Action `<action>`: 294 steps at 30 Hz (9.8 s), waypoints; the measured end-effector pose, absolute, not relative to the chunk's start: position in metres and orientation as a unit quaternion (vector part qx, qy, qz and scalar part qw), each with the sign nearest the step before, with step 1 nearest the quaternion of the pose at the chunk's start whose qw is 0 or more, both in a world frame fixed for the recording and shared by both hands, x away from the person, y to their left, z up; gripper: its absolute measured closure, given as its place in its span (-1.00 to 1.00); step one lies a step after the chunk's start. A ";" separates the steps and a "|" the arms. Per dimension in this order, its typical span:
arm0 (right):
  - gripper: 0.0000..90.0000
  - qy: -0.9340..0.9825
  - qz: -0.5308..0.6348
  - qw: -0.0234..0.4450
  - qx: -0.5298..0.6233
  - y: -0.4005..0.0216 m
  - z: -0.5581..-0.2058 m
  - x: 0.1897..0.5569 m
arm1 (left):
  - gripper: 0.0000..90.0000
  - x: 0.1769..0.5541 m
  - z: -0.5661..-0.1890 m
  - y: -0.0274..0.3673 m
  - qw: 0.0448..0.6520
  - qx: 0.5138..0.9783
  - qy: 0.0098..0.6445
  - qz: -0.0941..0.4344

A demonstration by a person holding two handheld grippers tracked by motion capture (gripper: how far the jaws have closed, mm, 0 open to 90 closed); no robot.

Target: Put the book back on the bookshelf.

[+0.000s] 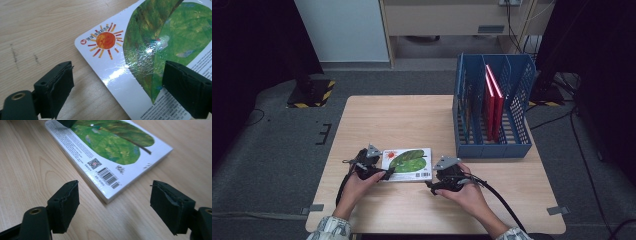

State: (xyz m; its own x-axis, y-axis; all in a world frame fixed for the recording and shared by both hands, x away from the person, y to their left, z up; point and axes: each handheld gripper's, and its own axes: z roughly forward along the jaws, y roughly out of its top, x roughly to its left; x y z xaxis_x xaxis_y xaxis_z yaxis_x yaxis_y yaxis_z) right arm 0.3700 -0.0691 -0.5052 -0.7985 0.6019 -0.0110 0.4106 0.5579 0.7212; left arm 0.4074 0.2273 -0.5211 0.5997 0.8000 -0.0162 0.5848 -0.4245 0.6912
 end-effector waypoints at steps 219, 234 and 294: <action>-0.92 0.817 0.359 0.153 0.425 -0.055 -0.538 0.364 | -0.36 0.440 -0.499 0.209 0.402 0.797 0.446 0.065; -0.93 0.817 0.358 0.155 0.425 -0.055 -0.538 0.365 | -0.24 0.424 -0.497 0.213 0.407 0.801 0.435 0.054; -1.00 0.841 0.348 0.154 0.384 -0.068 -0.539 0.343 | -0.54 0.419 -0.521 0.190 0.349 0.838 0.412 0.080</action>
State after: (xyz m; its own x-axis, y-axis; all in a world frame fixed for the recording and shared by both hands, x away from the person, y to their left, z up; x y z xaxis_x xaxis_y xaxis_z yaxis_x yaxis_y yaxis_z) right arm 0.3430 -0.0683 -0.5389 -0.6575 0.7534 0.0073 0.5388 0.4634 0.7036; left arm 0.4188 0.1902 -0.5206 0.6480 0.7458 -0.1544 0.6348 -0.4168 0.6506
